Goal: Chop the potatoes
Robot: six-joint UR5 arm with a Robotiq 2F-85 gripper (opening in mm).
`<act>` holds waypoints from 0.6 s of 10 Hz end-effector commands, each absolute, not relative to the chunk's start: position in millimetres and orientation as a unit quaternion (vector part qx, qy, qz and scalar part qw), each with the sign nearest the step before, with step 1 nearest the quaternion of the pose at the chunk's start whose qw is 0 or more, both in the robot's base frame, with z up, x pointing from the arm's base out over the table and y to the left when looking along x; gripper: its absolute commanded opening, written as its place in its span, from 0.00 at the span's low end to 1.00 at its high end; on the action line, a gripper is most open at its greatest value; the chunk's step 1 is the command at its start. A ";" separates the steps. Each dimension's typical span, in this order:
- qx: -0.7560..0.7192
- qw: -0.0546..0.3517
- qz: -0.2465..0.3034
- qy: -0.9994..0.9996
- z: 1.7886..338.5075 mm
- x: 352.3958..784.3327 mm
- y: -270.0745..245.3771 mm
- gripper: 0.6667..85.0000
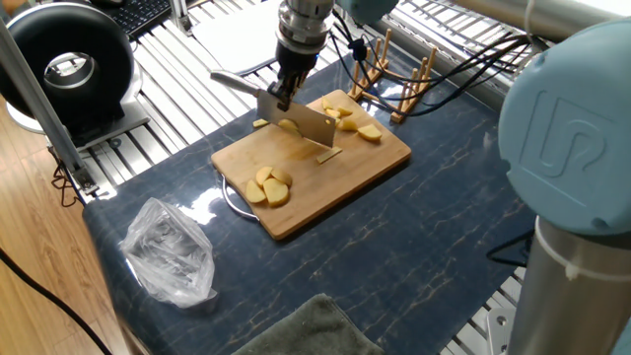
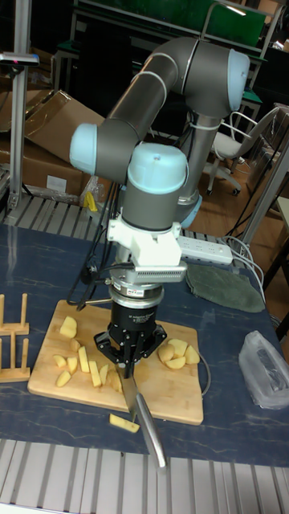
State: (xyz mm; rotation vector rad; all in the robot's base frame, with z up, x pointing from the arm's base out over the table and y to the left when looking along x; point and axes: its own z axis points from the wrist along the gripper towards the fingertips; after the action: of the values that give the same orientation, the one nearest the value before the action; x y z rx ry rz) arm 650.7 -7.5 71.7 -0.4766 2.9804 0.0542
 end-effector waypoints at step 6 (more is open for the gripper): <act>-0.105 0.001 0.017 0.994 134.3 657.2 26.0 0.00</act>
State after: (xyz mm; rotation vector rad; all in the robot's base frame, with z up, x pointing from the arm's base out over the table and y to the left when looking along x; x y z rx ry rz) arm 652.0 14.2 120.8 -0.3822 3.0936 0.0504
